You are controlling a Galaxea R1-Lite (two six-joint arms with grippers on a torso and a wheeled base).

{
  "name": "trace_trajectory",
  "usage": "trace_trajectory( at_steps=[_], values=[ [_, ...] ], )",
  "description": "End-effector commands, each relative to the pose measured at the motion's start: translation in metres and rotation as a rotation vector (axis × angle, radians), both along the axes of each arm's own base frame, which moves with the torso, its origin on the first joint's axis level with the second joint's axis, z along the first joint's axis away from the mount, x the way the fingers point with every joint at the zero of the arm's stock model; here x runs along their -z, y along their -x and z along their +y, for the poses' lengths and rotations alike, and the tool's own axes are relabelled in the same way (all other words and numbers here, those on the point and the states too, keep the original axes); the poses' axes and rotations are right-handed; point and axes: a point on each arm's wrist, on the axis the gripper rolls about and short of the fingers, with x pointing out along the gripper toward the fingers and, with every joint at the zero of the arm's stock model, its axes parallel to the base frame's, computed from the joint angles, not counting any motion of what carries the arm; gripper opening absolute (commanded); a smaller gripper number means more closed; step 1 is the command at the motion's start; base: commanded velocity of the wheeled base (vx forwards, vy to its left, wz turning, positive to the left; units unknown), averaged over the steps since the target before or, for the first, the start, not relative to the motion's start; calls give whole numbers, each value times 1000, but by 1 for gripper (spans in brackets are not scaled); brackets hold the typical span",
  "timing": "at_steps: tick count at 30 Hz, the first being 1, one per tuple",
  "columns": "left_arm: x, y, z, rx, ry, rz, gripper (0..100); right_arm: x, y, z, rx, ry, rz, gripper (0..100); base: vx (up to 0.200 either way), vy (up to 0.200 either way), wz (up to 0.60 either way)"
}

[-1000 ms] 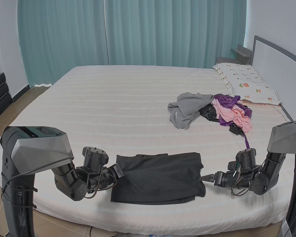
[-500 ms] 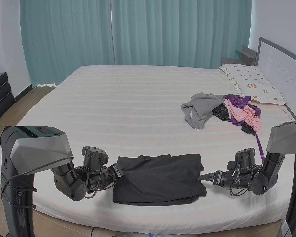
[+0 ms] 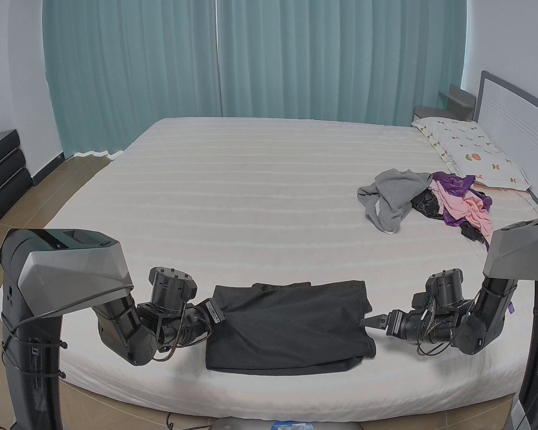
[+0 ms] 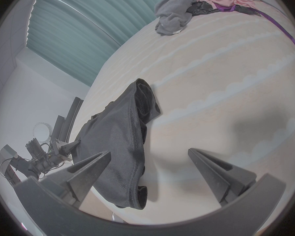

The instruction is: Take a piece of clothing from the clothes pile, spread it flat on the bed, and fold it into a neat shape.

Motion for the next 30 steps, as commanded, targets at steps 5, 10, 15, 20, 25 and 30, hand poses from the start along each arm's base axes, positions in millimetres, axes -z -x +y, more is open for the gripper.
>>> trace_trajectory(
  at_steps=[5,10,15,20,25,30],
  values=[
    [-1,0,0,0,1,-3,0,0,0,0,-1,0,1,100,0,200,0],
    [-1,-2,1,-8,7,-7,0,2,0,0,-1,2,5,100,0,200,0],
    [-2,-3,2,-20,18,-3,0,2,0,0,0,1,6,100,0,200,0],
    [-1,-3,2,-21,17,-2,0,2,1,0,0,1,8,100,0,200,0],
    [-1,0,1,-16,15,6,0,2,0,0,0,0,5,100,0,200,0],
    [0,2,0,-12,10,12,0,2,0,0,2,-1,6,100,0,80,0]
  ],
)
